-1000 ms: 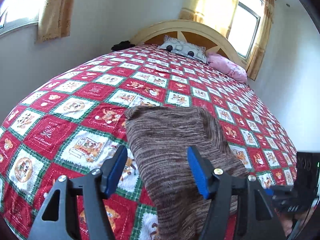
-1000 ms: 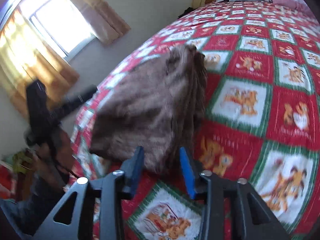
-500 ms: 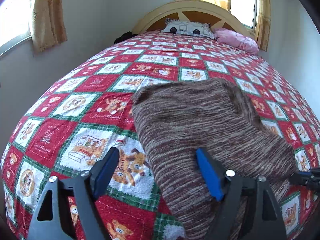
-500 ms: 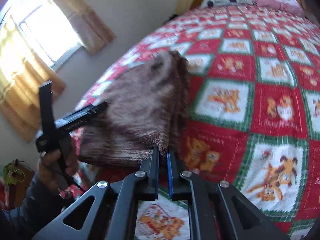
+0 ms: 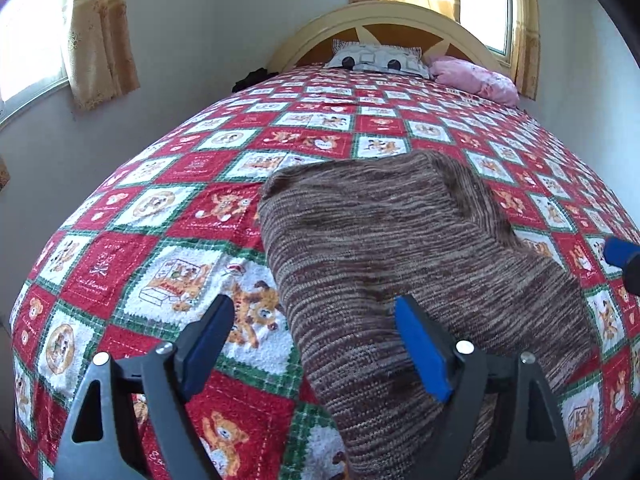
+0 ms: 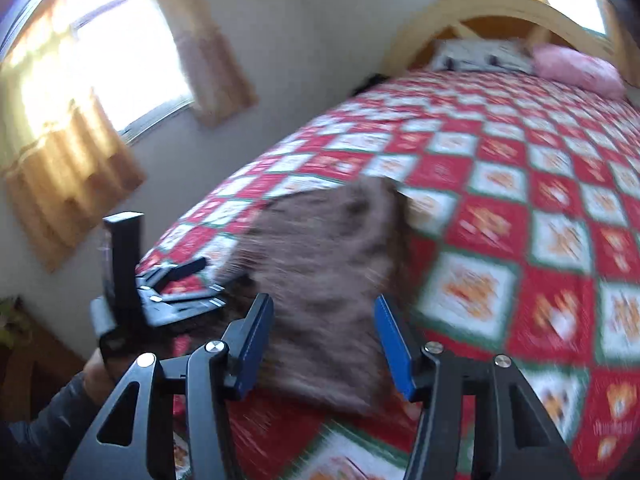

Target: Fold small clothes

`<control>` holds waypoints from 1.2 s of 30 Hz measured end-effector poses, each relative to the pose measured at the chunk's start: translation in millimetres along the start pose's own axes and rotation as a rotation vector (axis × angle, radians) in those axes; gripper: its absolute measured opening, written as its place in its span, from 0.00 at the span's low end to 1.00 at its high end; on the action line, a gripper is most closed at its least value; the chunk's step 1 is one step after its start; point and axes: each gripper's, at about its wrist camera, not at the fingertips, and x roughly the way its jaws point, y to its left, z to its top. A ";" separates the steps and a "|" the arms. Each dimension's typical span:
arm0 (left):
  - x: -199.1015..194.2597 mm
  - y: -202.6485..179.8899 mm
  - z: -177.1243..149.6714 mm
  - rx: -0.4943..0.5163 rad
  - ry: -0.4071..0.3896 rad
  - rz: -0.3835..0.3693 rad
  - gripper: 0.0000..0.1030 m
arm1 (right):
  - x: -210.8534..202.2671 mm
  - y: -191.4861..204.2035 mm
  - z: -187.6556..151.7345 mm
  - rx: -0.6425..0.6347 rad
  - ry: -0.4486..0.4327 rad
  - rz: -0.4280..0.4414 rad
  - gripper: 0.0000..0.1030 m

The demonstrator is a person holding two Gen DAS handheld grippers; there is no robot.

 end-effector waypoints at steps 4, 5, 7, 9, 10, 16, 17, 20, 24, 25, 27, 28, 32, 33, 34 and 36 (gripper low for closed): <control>0.5 -1.3 0.2 0.004 0.007 0.006 0.83 | 37.4 -1.8 3.8 -0.003 0.083 -0.030 0.52; 1.4 -1.9 -0.1 0.004 0.009 0.005 0.83 | 45.6 -3.4 3.8 -0.004 0.106 -0.044 0.50; 3.3 -1.5 -1.2 0.006 0.014 0.000 0.85 | 56.0 -10.9 -5.5 0.007 0.140 -0.096 0.41; 5.6 -1.1 -2.2 0.006 0.018 -0.007 0.88 | 59.9 -23.6 -15.9 0.025 0.158 -0.106 0.36; 7.4 -0.7 -2.5 0.005 0.021 -0.011 0.88 | 59.1 -28.2 -19.2 0.018 0.148 -0.107 0.33; 13.1 -3.9 -5.5 0.008 0.031 0.002 0.95 | 58.7 -26.4 -23.2 -0.033 0.138 -0.139 0.33; 13.6 -3.2 -6.0 0.002 0.030 0.002 0.96 | 60.7 -25.9 -24.4 -0.047 0.135 -0.148 0.33; 9.4 -1.9 -5.6 -0.012 0.048 0.000 0.96 | 61.7 -25.8 -23.9 -0.052 0.133 -0.156 0.33; -19.9 -10.3 -4.0 0.031 0.019 0.019 0.96 | 33.9 -20.8 -22.3 0.000 0.072 -0.183 0.44; -29.5 -12.4 -4.2 0.039 0.002 0.021 0.96 | 26.5 -18.8 -21.7 0.002 0.046 -0.199 0.56; -49.3 -16.3 -5.0 0.055 -0.037 0.010 0.97 | 9.3 -12.1 -23.0 -0.006 -0.008 -0.216 0.60; -58.9 -19.0 -5.8 0.066 -0.056 0.007 0.97 | 1.2 -7.7 -23.7 -0.014 -0.026 -0.218 0.60; -87.5 -26.8 -5.9 0.083 -0.107 0.008 0.97 | -23.5 7.5 -26.3 -0.028 -0.062 -0.237 0.60; -91.2 -27.3 -4.6 0.080 -0.113 0.002 0.97 | -28.2 10.5 -27.2 -0.028 -0.064 -0.241 0.60; -96.6 -28.5 -4.3 0.079 -0.124 -0.007 0.97 | -33.9 14.3 -28.5 -0.028 -0.069 -0.243 0.60; -106.4 -31.3 -4.5 0.079 -0.148 -0.009 0.97 | -45.5 20.7 -31.4 -0.033 -0.086 -0.250 0.61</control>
